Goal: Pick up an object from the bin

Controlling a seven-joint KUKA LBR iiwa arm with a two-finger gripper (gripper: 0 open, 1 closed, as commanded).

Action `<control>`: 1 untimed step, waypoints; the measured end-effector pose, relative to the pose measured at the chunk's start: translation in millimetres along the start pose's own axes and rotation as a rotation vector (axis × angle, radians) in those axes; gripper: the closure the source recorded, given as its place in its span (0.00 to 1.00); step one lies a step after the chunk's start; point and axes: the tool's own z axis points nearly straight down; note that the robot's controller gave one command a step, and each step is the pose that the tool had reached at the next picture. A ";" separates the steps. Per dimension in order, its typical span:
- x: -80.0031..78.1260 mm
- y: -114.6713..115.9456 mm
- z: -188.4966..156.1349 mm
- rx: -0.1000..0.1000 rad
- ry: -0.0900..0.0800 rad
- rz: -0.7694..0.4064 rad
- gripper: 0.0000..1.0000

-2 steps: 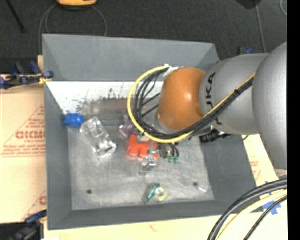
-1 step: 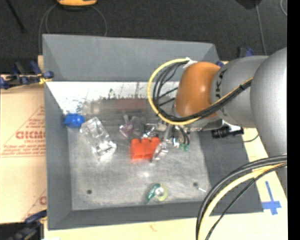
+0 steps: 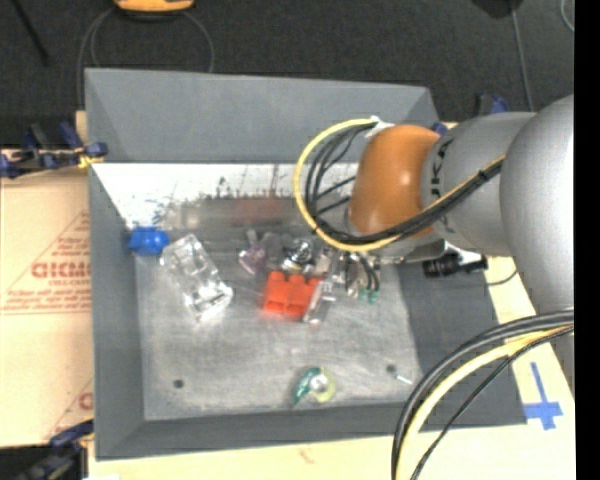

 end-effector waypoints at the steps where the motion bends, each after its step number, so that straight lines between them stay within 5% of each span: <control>1: -9.4 0.6 -142.3 0.002 0.002 -0.041 1.00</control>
Offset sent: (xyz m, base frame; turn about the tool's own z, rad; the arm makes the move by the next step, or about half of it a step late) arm 0.0042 -0.0009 0.1362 -0.0405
